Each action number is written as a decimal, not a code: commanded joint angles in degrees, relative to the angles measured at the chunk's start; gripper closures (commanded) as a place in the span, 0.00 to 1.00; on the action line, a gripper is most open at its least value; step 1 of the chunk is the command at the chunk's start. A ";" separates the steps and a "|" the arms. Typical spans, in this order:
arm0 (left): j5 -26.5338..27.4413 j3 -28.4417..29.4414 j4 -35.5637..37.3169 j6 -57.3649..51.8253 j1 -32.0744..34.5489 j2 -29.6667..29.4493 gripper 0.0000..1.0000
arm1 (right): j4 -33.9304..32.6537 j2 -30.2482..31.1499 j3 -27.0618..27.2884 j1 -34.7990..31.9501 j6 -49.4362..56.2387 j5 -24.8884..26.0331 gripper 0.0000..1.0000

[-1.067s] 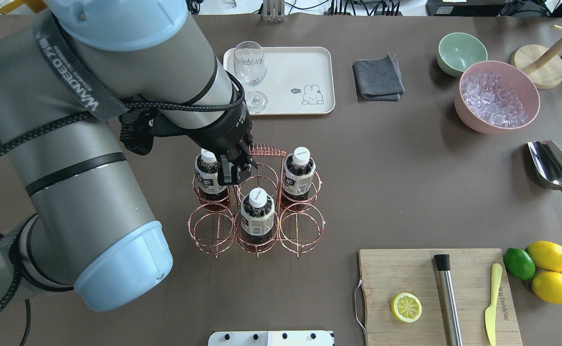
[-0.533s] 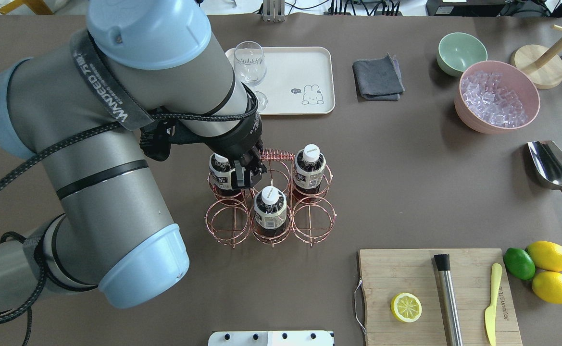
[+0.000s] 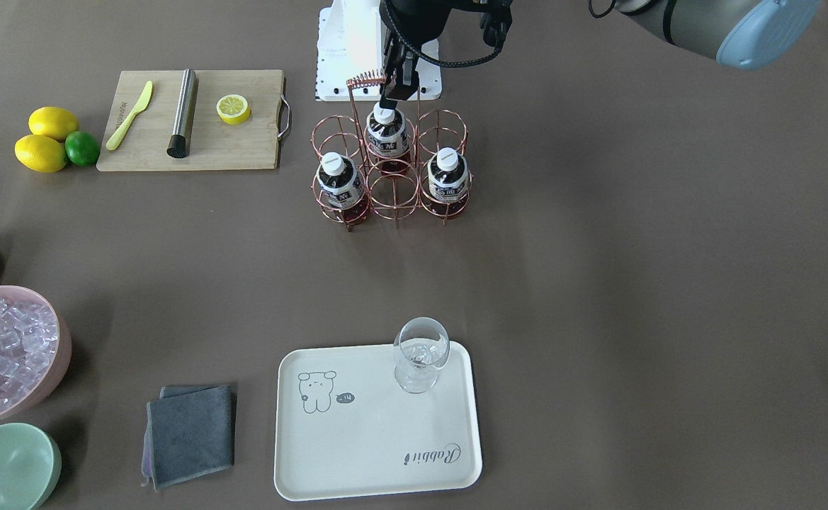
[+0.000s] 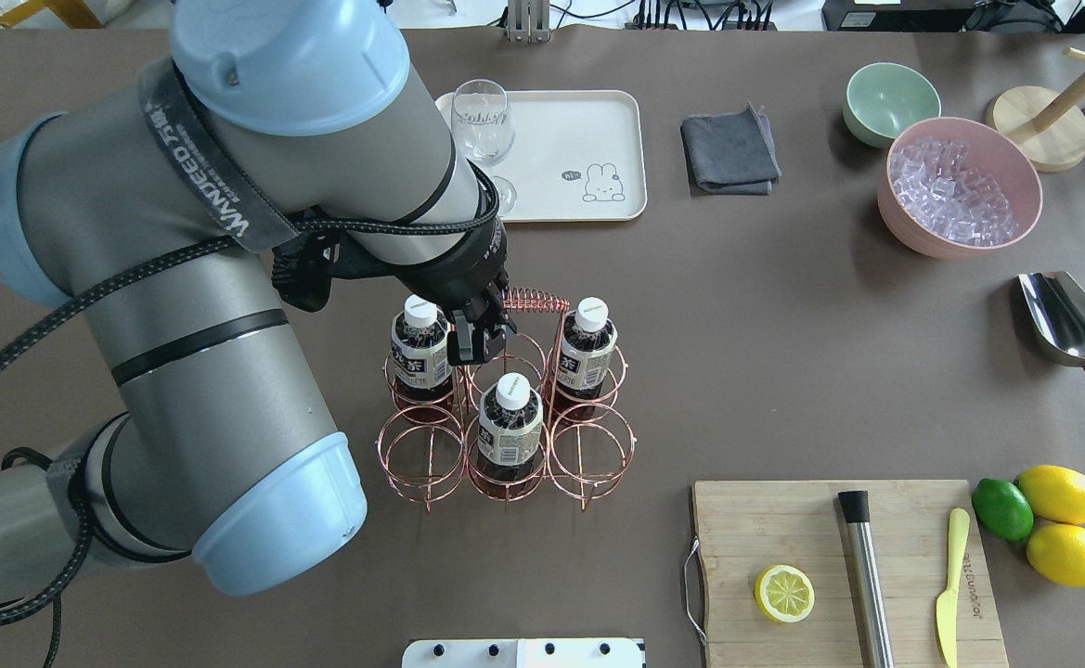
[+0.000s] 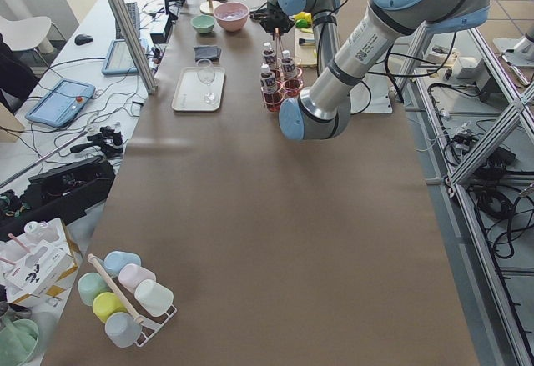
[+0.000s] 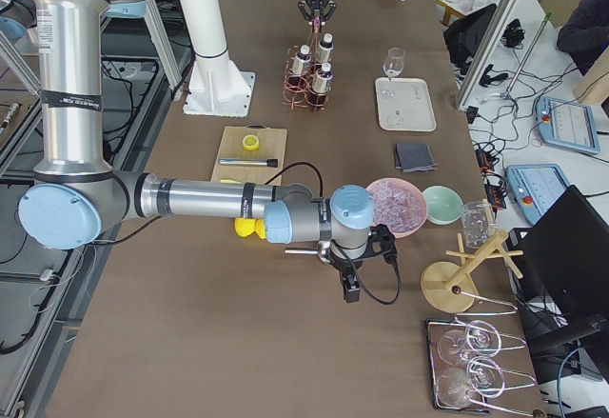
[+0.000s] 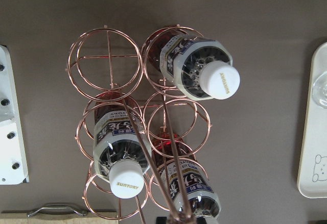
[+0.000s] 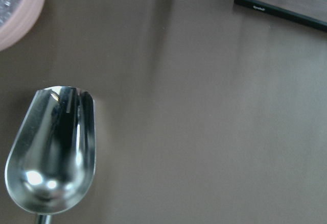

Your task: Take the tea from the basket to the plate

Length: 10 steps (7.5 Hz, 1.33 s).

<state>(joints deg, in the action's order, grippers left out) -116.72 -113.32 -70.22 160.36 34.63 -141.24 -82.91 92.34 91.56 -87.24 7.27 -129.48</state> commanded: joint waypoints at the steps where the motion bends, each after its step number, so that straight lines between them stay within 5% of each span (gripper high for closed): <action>1: 0.00 0.64 -0.09 -0.39 -0.09 0.09 1.00 | 0.29 -0.05 9.13 1.01 -0.32 -4.44 0.00; 2: -0.09 1.78 -2.27 -0.40 -0.09 0.09 1.00 | 0.73 -0.23 12.82 1.01 -1.98 -4.81 0.00; 7: -0.44 1.35 -2.38 -0.22 -0.09 0.61 1.00 | 8.61 -9.10 14.96 3.29 -4.37 -6.48 0.00; 10: -0.53 1.17 -2.38 -0.13 -0.09 0.70 1.00 | 9.69 -14.09 19.61 11.44 -12.16 -4.04 0.00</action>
<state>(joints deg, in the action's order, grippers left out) -117.19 -112.06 -72.59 160.20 34.54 -140.57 -73.75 81.94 108.65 -80.36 0.21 -135.02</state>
